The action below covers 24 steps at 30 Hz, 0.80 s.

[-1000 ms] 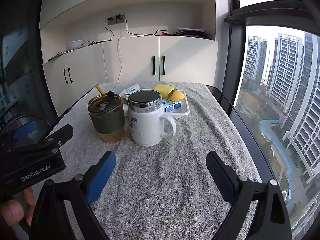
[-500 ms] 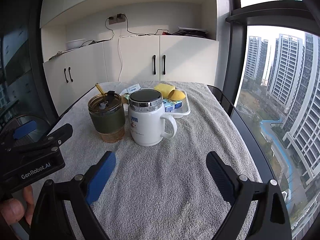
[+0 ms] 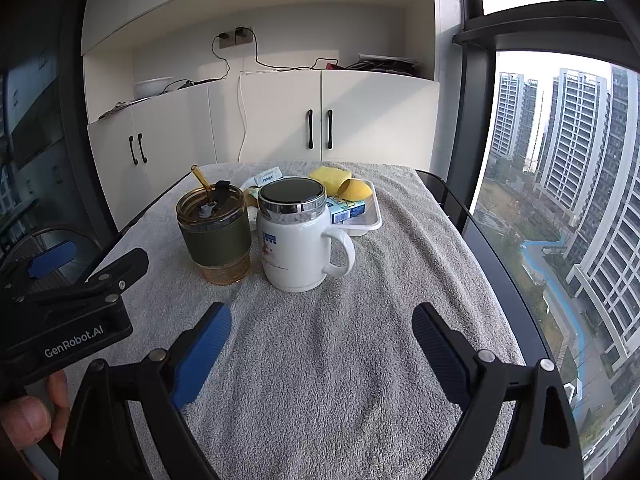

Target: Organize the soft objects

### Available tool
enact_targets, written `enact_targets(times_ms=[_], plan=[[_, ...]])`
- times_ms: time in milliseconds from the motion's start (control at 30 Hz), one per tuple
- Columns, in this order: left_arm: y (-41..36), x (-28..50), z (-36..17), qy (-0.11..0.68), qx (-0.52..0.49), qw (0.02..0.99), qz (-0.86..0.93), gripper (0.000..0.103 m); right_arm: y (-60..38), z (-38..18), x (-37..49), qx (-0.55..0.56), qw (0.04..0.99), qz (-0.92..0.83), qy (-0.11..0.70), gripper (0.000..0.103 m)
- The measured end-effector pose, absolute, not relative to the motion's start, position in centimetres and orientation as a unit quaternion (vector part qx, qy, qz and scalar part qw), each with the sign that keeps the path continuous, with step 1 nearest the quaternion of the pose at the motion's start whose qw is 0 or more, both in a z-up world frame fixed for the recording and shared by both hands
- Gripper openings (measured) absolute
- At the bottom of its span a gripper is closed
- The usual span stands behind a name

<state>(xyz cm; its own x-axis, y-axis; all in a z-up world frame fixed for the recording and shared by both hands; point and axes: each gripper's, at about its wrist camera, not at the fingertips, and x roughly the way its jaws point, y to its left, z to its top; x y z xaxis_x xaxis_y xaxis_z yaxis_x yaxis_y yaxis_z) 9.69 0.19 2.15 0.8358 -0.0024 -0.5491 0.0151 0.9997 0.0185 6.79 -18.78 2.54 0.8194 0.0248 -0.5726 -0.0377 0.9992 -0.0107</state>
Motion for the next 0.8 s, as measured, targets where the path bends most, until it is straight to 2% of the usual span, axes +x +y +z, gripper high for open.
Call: enact_targets(times_ms=[800], plan=[[0.27,9.61,2.14,0.283,0.012,0.959,0.000,0.103,-18.79,2.49,6.87,-0.014,0.953,0.021,0.301,0.094]])
